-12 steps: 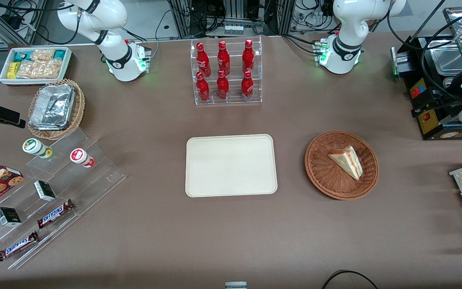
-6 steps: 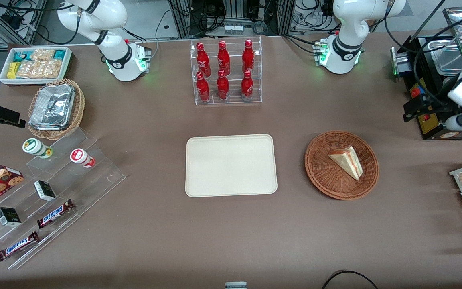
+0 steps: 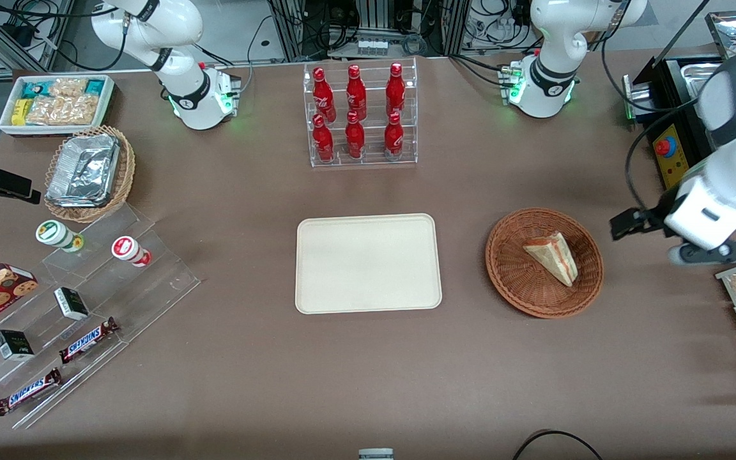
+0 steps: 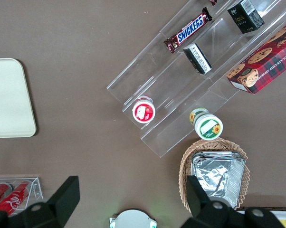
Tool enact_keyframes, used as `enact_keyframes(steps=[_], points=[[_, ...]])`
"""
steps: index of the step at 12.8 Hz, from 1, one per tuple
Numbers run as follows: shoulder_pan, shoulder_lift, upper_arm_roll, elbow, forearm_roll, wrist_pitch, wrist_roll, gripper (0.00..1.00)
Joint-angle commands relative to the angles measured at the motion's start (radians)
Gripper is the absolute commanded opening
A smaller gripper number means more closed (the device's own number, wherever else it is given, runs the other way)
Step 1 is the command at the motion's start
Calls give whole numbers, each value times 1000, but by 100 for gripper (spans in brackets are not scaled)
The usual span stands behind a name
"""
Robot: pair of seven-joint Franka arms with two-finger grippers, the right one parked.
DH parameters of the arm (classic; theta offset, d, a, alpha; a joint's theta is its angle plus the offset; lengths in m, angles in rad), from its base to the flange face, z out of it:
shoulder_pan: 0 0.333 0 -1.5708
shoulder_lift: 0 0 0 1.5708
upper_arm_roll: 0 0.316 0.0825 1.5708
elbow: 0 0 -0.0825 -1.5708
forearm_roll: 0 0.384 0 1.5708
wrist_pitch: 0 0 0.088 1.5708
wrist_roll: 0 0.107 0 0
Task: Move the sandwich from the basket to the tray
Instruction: 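Move the left gripper over the sandwich in the wicker basket, then lower the left gripper and close it on the wrapped sandwich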
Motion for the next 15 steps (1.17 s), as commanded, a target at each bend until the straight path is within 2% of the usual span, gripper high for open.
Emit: enact_keyframes(steps=[1,4,6,10,15], points=[[-50,-24,-3,-152,32,173,-178,100],[-66,-53,-3,-342,32,406,-298,100],[-64,-59,0,-420,32,462,-361,100],[-60,-9,2,-520,31,561,-440,100],[-67,69,2,-529,31,623,-596,100]])
